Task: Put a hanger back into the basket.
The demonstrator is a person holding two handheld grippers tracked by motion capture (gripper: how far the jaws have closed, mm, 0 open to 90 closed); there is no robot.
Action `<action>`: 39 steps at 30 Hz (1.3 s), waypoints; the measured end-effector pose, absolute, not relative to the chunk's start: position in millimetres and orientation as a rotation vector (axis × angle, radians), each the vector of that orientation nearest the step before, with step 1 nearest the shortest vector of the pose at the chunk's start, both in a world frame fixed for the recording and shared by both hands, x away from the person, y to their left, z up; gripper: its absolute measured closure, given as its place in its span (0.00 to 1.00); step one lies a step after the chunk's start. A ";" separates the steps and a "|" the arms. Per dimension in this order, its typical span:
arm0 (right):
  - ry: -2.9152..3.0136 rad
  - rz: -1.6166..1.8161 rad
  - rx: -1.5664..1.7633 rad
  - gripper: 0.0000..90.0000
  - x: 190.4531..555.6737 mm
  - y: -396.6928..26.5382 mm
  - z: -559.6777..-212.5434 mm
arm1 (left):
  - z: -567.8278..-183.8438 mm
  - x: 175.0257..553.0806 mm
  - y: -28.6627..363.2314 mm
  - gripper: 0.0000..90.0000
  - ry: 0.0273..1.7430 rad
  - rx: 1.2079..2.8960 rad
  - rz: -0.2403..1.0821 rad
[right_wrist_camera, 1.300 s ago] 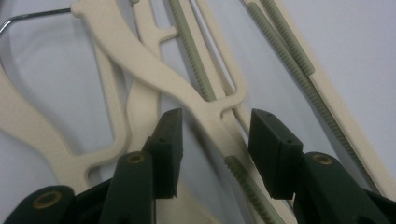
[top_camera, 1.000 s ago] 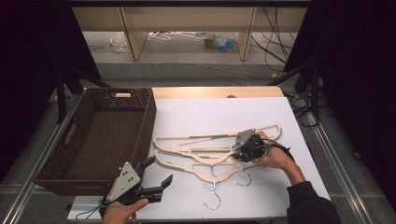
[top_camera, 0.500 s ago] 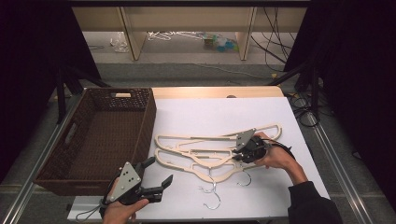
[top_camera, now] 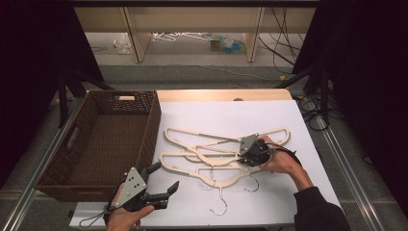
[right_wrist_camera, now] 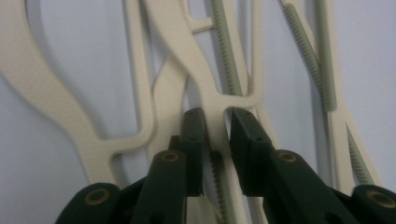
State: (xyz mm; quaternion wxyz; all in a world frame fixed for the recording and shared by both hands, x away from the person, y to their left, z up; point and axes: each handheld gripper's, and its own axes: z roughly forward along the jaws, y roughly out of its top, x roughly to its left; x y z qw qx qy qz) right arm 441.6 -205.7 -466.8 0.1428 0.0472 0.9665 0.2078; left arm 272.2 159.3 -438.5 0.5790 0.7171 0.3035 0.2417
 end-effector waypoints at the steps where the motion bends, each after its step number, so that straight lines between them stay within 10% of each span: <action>1: 2.810 0.576 0.114 0.88 440.7 -203.5 -465.0 | -438.8 272.7 159.3 0.20 0.707 1.673 0.564; 39: 2.907 0.593 0.259 0.89 398.1 -225.1 -433.9 | -451.9 288.1 141.3 0.20 0.659 1.808 0.593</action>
